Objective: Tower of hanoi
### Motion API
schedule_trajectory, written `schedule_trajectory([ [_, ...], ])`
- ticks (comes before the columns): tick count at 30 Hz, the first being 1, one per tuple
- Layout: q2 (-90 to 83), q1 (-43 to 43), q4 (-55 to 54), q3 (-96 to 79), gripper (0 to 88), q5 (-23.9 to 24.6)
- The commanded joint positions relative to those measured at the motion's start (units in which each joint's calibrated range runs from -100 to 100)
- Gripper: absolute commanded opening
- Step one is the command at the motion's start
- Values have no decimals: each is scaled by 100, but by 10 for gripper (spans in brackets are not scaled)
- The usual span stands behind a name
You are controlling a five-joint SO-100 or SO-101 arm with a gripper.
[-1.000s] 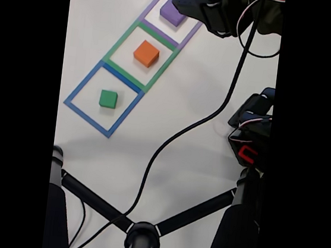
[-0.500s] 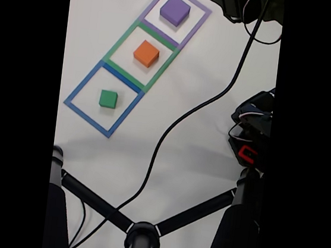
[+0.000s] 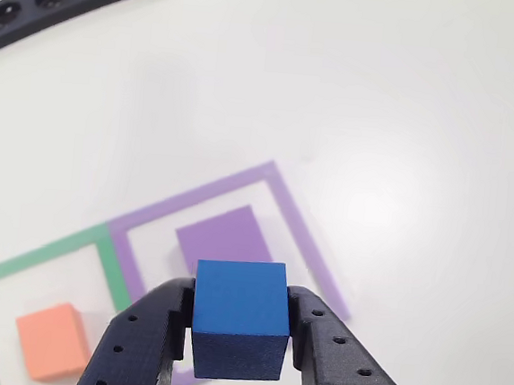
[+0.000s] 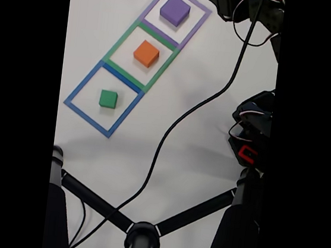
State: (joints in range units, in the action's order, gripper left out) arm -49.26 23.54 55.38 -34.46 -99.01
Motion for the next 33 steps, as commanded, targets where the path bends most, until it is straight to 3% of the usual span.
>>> schedule_trajectory([
  [1, -130, 113, -1560, -1020, 15, -99],
  [13, 1641, 174, -6052, -3091, 16, -99],
  [27, 4517, 44, -9589, -3201, 17, -99],
  [33, 5463, -40, -10406, -2955, 19, -99],
])
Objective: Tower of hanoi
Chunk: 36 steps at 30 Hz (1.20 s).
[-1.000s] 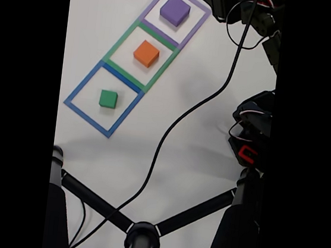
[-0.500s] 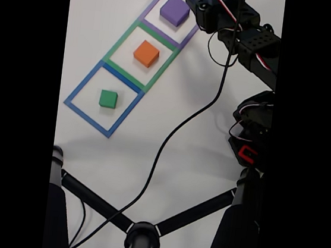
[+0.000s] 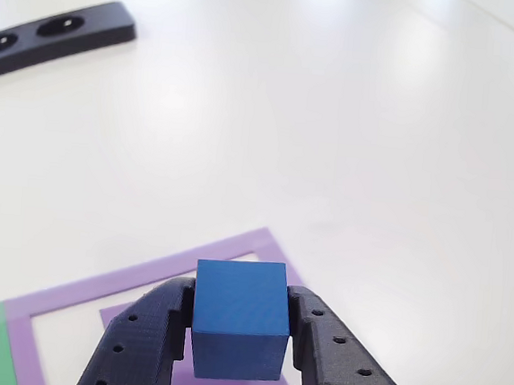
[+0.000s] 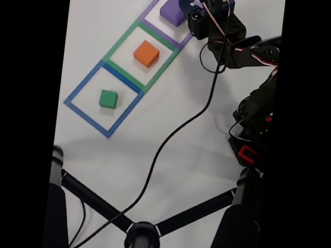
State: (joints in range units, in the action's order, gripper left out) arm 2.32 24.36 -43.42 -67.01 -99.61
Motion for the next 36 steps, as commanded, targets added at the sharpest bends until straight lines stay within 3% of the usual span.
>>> schedule_trajectory([
  [1, 409, -137, -599, 354, 19, -39],
  [24, 1491, -236, -1279, 672, 34, -39],
  [36, 1555, -251, -1385, 636, 171, -39],
])
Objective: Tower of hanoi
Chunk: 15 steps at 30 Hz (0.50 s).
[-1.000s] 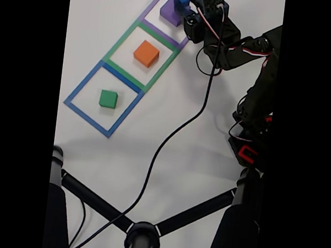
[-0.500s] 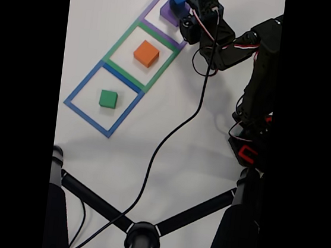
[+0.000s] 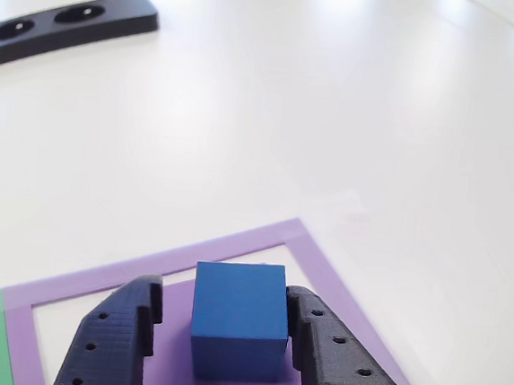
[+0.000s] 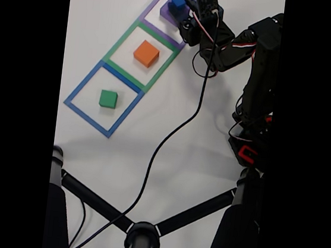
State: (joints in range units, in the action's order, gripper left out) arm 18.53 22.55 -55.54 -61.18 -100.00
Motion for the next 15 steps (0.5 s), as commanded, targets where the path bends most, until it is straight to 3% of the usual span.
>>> schedule_trajectory([
  [1, -66, -63, -181, 53, 181, 0],
  [8, -547, -10, 127, -111, 215, 0],
  [15, -2486, 28, 2401, -320, 215, 0],
])
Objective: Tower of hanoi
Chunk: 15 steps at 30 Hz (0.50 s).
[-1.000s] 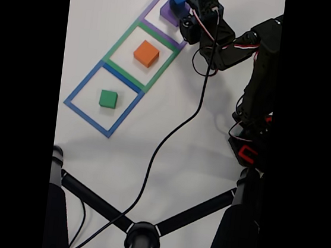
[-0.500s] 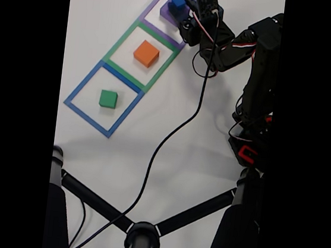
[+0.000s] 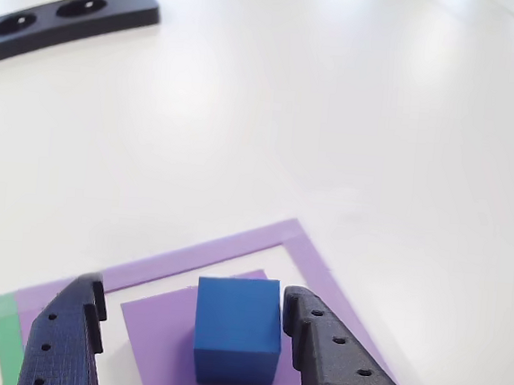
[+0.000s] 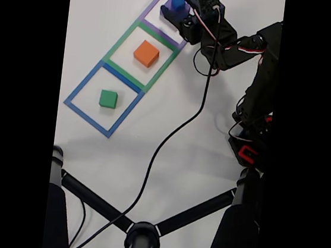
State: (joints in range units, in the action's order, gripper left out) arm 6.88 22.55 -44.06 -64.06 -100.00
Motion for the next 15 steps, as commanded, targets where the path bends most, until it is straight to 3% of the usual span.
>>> schedule_trajectory([
  [1, -1634, 28, 1666, -23, 213, 0],
  [11, -4727, -323, 7793, 1494, 3, 0],
  [15, -5223, -650, 10011, 2803, 1, 0],
])
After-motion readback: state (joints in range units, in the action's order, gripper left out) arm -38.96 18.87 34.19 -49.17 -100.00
